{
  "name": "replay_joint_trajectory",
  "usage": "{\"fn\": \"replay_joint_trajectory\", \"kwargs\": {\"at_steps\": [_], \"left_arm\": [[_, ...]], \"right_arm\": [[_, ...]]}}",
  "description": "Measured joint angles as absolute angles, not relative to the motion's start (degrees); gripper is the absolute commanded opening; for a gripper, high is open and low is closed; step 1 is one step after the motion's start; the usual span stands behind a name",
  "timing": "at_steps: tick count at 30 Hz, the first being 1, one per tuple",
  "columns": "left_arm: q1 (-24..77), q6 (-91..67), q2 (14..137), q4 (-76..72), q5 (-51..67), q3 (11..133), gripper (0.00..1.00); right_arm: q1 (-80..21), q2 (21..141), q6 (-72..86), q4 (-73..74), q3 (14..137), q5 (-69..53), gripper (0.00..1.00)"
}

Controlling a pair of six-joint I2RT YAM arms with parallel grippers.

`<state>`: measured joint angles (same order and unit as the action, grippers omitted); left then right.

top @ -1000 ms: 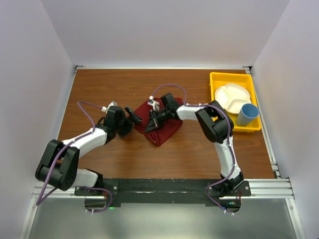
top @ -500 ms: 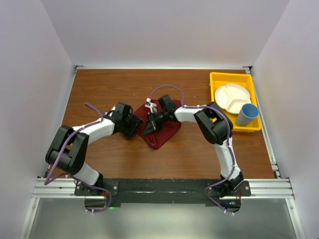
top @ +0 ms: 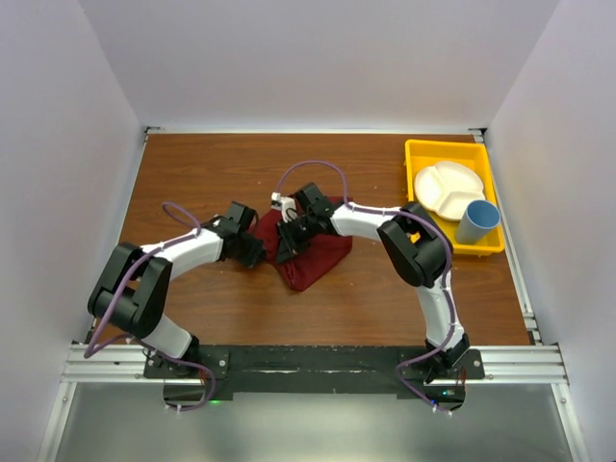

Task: Fold the napkin, place the utensils inside, and roll it up
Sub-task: Roll the napkin with the utensil

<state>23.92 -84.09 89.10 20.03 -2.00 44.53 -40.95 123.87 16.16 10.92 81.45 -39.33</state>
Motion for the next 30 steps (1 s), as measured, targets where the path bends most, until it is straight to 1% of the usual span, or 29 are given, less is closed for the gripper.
{"fn": "replay_joint_trajectory", "kwargs": {"at_steps": [1, 2, 6, 10, 13, 14, 21, 24, 25, 26, 28, 29, 30], "left_arm": [[24.12, -84.47, 88.86, 20.34, -2.0, 44.36, 0.0], [24.38, -84.88, 88.51, 20.67, -1.96, 44.12, 0.0], [25.34, -85.95, 86.96, 23.22, -1.85, 43.27, 0.0], [25.65, -86.89, 85.84, 25.8, -1.48, 43.07, 0.0], [25.65, -87.72, 84.9, 27.03, -0.97, 42.83, 0.0], [25.67, -87.94, 84.55, 27.7, -0.71, 42.76, 0.0], [25.45, -89.03, 82.81, 28.95, 0.78, 42.63, 0.0], [25.23, -89.17, 82.81, 29.34, 1.1, 42.63, 0.0], [25.21, -89.19, 82.81, 29.69, 1.08, 42.63, 0.0], [25.19, -89.19, 82.81, 30.04, 1.1, 42.63, 0.0], [25.19, -89.19, 82.81, 30.61, 1.13, 42.61, 0.0], [25.17, -89.19, 82.81, 30.61, 1.13, 42.44, 0.0], [25.15, -89.19, 82.81, 30.61, 1.13, 42.33, 0.02]], "right_arm": [[-41.58, 123.17, 15.25, 11.99, 81.45, -37.6, 0.33], [-42.3, 122.41, 14.39, 13.13, 81.43, -35.86, 0.44], [-45.74, 118.72, 10.81, 17.28, 80.9, -28.97, 0.62], [-49.17, 115.13, 7.27, 18.55, 78.46, -21.8, 0.69], [-51.68, 113.06, 5.72, 16.88, 75.7, -16.91, 0.71], [-52.64, 112.2, 5.39, 15.73, 74.5, -14.37, 0.75], [-59.11, 110.24, 2.94, 9.69, 69.34, 1.85, 0.73], [-62.17, 110.26, 1.69, 7.79, 68.25, 8.29, 0.67], [-62.87, 110.26, 1.5, 7.42, 68.16, 9.78, 0.53], [-63.29, 110.26, 1.43, 7.18, 68.12, 10.87, 0.41], [-63.94, 110.52, 1.19, 6.57, 68.03, 12.73, 0.25], [-64.07, 110.67, 1.19, 6.17, 67.99, 13.1, 0.12], [-64.18, 110.8, 1.21, 6.04, 67.99, 13.43, 0.06]]}}
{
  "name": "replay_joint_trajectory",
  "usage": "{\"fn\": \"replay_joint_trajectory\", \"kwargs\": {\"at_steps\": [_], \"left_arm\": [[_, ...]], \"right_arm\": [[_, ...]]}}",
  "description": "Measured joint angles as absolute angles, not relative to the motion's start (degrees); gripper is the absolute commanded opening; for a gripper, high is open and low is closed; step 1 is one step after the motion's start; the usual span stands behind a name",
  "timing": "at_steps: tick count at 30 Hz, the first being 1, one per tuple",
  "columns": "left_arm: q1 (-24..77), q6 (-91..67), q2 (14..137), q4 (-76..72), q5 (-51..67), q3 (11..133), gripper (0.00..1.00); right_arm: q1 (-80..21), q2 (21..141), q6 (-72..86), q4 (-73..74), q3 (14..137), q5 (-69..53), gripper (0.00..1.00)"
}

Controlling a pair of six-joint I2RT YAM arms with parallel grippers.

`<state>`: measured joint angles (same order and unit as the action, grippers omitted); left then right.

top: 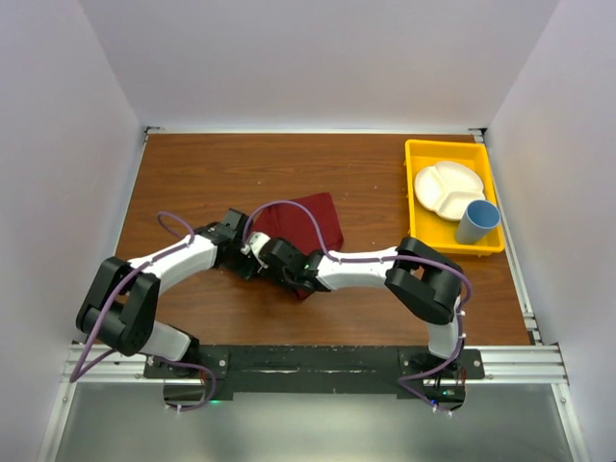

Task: Fold the napkin, place the utensils inside, and roll it up
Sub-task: Roll the napkin with the utensil

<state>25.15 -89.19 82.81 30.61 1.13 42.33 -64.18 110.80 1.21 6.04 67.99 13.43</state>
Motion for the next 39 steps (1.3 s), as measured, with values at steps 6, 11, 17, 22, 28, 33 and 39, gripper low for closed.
{"fn": "replay_joint_trajectory", "kwargs": {"at_steps": [6, 11, 17, 22, 28, 33, 39], "left_arm": [[25.12, -85.06, 82.24, 29.82, 0.25, 42.24, 0.48], [25.15, -76.97, 78.08, 28.12, -3.92, 42.26, 0.66], [25.21, -67.77, 68.47, 24.34, -8.25, 39.72, 0.61], [25.65, -61.76, 60.8, 16.62, -7.22, 34.72, 0.43], [25.65, -59.33, 58.26, 7.51, -3.95, 25.36, 0.17], [25.65, -59.16, 60.45, -2.55, -1.39, 20.45, 0.03], [25.63, -60.27, 66.52, -14.28, 0.49, 15.75, 0.0]], "right_arm": [[-63.05, 111.04, 1.02, 5.41, 68.01, 10.74, 0.0], [-58.46, 111.79, 1.45, 2.57, 68.16, -3.2, 0.0], [-48.31, 117.86, 9.74, -2.96, 70.35, -30.76, 0.0], [-42.78, 125.62, 17.19, -1.98, 75.94, -48.8, 0.0], [-41.52, 128.29, 19.75, 1.43, 79.24, -52.31, 0.0], [-41.1, 128.38, 22.22, 2.46, 79.26, -52.18, 0.0], [-40.84, 128.62, 24.25, 2.44, 79.26, -52.18, 0.0]]}}
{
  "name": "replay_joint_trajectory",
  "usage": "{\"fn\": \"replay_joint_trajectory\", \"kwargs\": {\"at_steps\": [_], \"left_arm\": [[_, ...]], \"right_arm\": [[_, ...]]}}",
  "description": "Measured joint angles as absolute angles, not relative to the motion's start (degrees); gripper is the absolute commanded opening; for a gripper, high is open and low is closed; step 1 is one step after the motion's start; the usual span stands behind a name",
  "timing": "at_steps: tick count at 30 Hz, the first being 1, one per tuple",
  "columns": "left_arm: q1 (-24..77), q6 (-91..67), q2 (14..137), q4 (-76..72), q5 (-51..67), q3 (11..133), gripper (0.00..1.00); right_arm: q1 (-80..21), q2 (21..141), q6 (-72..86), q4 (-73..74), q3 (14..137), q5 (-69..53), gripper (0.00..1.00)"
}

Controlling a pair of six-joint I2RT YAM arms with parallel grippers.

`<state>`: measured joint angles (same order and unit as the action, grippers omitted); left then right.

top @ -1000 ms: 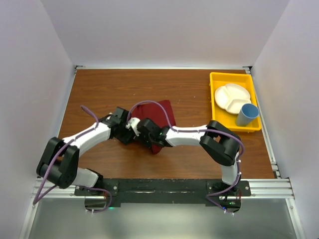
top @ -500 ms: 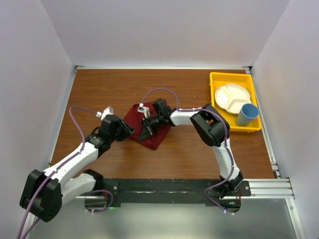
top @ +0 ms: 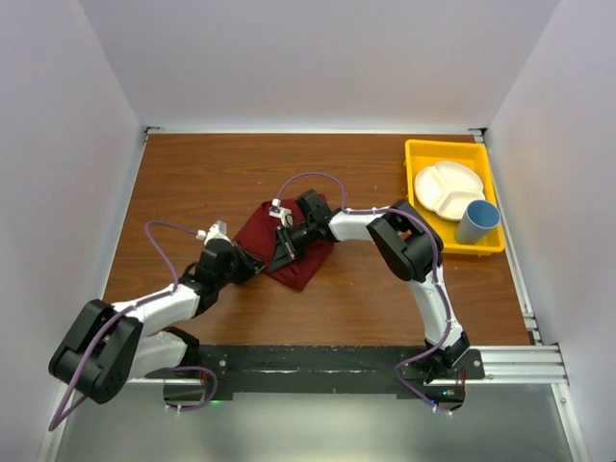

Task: Fold the napkin, place the utensils inside, and roll it up
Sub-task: Roll the napkin with the utensil

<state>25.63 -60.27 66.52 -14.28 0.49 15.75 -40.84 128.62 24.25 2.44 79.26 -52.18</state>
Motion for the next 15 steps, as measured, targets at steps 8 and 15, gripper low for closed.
{"fn": "replay_joint_trajectory", "kwargs": {"at_steps": [8, 15], "left_arm": [[25.65, -61.98, 75.2, -26.94, 0.64, 14.74, 0.0], [25.76, -63.72, 79.77, -25.96, -0.43, 17.96, 0.0]], "right_arm": [[-40.69, 128.62, 24.86, 2.9, 79.29, -52.21, 0.0], [-40.73, 128.6, 23.79, 6.13, 80.64, -51.24, 0.04]]}}
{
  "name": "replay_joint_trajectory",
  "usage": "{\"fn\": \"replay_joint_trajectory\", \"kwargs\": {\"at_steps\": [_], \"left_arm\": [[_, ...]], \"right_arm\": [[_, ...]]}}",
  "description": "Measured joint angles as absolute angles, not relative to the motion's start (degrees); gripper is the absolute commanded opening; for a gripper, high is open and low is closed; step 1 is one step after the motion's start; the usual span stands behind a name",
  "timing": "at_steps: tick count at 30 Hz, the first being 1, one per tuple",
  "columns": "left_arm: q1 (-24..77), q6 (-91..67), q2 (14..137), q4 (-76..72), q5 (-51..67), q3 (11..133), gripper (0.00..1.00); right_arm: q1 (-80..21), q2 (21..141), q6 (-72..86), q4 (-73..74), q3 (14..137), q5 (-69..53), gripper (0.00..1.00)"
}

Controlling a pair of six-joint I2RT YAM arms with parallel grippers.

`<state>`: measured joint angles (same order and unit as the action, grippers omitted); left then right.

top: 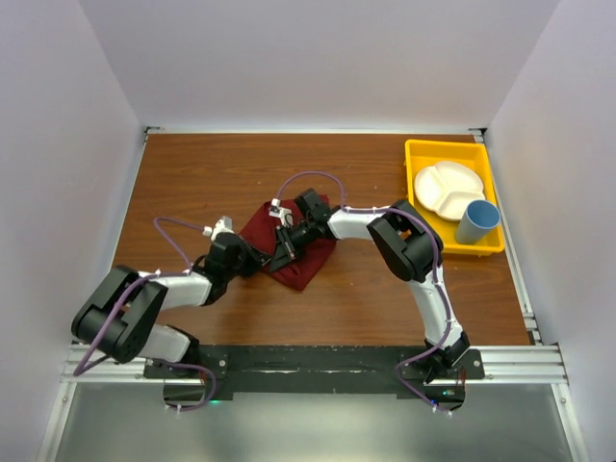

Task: Fold the napkin, place the utensils inside, and roll it up
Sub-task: Roll the napkin with the utensil

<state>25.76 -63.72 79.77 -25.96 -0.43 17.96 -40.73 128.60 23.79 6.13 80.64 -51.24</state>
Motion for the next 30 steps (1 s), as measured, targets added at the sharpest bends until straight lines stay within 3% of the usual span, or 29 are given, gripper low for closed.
{"fn": "replay_joint_trajectory", "kwargs": {"at_steps": [6, 10, 17, 23, 30], "left_arm": [[25.93, -66.32, 86.63, -26.48, 1.13, 22.09, 0.0], [25.91, -67.85, 90.54, -31.53, 3.07, 22.37, 0.0], [25.91, -68.45, 93.91, -37.04, 4.36, 22.15, 0.0], [25.93, -68.45, 95.33, -38.13, 5.1, 23.03, 0.0], [25.91, -68.4, 96.16, -38.17, 5.41, 23.86, 0.0]], "right_arm": [[-40.56, 127.5, 21.1, 12.88, 82.96, -47.35, 0.19], [-40.38, 126.56, 18.74, 18.52, 84.99, -43.53, 0.44], [-41.23, 123.04, 12.67, 28.25, 87.92, -35.81, 0.69], [-41.78, 118.37, 6.48, 34.33, 87.7, -24.99, 0.78], [-42.15, 106.17, 0.01, 31.35, 77.1, -15.84, 0.8]]}}
